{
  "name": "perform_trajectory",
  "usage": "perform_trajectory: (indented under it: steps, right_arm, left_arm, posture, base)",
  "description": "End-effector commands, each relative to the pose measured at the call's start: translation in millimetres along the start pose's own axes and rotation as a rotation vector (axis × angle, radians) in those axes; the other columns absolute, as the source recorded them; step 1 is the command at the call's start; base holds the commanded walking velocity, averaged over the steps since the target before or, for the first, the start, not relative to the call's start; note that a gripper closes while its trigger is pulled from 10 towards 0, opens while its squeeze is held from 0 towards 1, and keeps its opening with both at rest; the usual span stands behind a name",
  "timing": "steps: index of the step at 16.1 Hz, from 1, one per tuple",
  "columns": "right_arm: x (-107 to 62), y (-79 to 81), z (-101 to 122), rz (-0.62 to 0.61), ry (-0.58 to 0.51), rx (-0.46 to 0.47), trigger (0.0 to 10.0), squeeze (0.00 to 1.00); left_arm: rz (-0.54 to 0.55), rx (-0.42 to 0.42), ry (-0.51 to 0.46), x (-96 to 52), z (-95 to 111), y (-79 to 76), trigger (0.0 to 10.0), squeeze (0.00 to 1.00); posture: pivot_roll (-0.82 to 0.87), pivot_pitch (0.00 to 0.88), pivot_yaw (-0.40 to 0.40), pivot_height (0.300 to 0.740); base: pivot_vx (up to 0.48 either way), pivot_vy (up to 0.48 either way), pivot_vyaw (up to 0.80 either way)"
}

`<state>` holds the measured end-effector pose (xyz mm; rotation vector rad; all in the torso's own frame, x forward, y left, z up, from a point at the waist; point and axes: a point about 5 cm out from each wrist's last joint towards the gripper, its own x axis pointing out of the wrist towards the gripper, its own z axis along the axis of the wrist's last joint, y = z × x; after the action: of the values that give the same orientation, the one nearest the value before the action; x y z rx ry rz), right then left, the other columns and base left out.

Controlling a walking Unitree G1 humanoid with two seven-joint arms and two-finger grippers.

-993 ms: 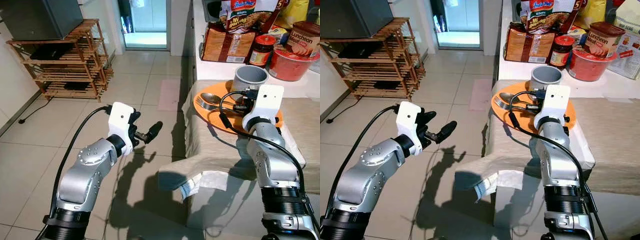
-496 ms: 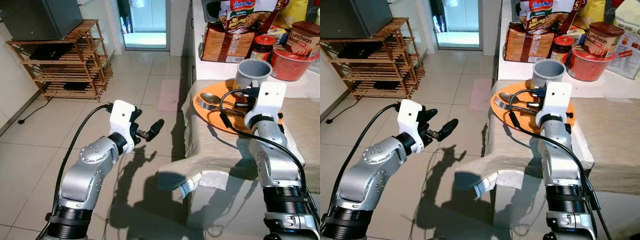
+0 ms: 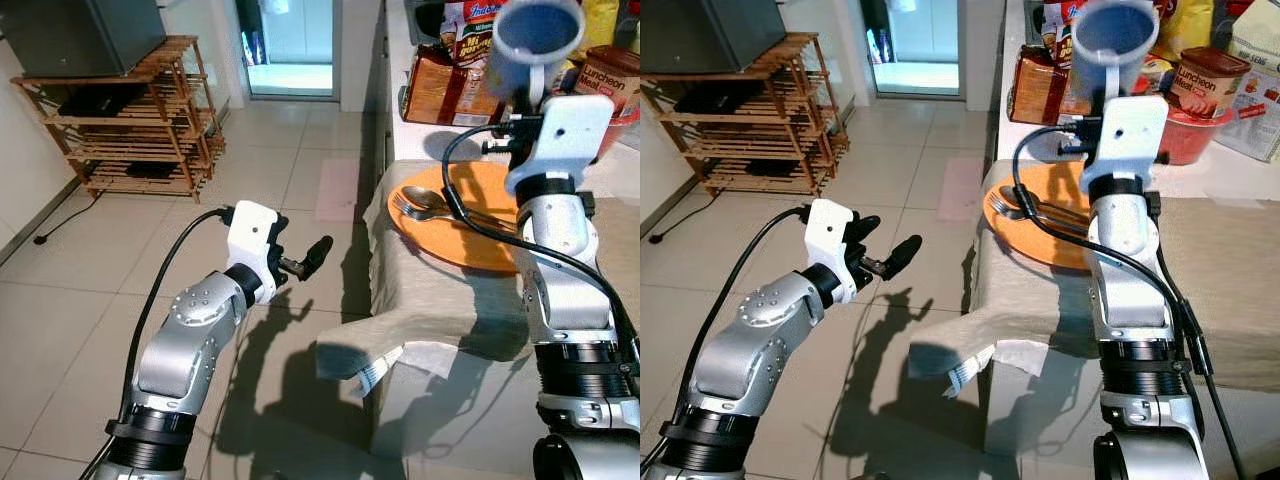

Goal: Setting the table

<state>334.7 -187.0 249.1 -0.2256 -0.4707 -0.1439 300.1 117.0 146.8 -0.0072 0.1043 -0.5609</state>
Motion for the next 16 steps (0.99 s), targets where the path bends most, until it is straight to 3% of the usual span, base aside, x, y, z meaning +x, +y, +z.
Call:
perform_trajectory:
  steps: [1,5,10,11,16]
  right_arm:
    - [0.9,-0.2,11,0.007,-0.072,-0.019,0.0,0.0]
    - [-9.5,-3.2,18,0.008,-0.175,-0.102,0.0,0.0]
    - [-35.3,-1.2,-5,0.021,-0.125,-0.131,0.0,0.0]
    - [-48.2,0.7,-12,0.032,-0.099,-0.134,0.0,0.0]
    - [-49.4,-4.9,-14,0.028,-0.102,-0.157,0.0,0.0]
  left_arm:
    - [0.02,0.025,-0.004,1.9,1,3.2,10.0,0.0]
    - [0.064,0.038,-0.025,2.0,-3,10.2,10.0,0.0]
    - [0.105,0.008,-0.075,1.0,-2,14.6,10.0,0.0]
    - [0.093,0.005,-0.106,-1.1,0,10.9,10.0,0.0]
    - [-0.016,-0.036,-0.133,-14.3,6,-4.1,10.0,0.0]
  posture:
    - [0.08,0.0,0.035,0.74]
    - [0.08,0.0,0.03,0.74]
    - [0.07,0.0,0.022,0.74]
    - [0.07,0.0,0.024,0.74]
    - [0.07,0.0,0.027,0.74]
  base:
    - [0.0,0.0,0.0]
    - [0.0,0.0,0.0]
    - [0.0,0.0,0.0]
    - [0.0,0.0,0.0]
    - [0.0,0.0,0.0]
